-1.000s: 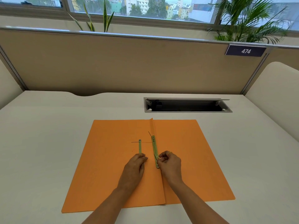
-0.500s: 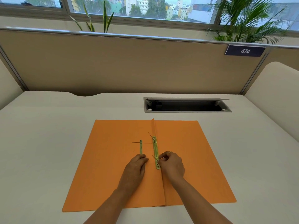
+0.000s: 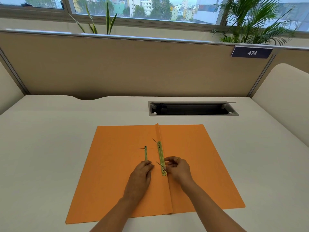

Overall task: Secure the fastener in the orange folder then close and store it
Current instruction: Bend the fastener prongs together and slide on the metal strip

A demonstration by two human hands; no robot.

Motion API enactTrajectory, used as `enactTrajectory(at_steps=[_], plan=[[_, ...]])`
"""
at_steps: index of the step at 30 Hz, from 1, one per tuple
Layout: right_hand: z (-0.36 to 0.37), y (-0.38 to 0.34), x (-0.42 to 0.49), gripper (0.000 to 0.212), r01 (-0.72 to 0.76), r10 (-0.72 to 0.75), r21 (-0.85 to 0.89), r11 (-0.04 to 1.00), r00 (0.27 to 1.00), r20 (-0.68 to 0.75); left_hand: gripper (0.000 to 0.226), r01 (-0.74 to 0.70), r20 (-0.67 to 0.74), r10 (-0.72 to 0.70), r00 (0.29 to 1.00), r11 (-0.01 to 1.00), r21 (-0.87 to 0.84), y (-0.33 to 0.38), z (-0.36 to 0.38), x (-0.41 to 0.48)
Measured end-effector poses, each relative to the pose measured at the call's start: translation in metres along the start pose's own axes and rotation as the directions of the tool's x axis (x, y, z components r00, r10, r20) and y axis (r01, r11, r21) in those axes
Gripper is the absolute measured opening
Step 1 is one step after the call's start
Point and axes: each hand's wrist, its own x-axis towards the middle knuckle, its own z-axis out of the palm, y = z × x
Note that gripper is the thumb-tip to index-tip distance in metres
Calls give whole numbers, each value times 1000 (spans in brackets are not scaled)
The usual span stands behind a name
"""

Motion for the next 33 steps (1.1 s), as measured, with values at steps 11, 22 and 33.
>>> enactTrajectory(at_steps=[11, 22, 33], plan=[[-6, 10, 2, 30, 262, -226, -350, 900, 964, 139, 68, -100, 98, 97, 990, 995, 24, 6, -2, 14], [-12, 16, 1, 33, 312, -248, -536, 784, 950, 190, 115, -194, 381, 75, 922, 939, 283, 5, 6, 27], [-11, 21, -1, 32, 319, -277, -561, 764, 947, 161, 103, -224, 385, 62, 921, 891, 395, 10, 6, 25]])
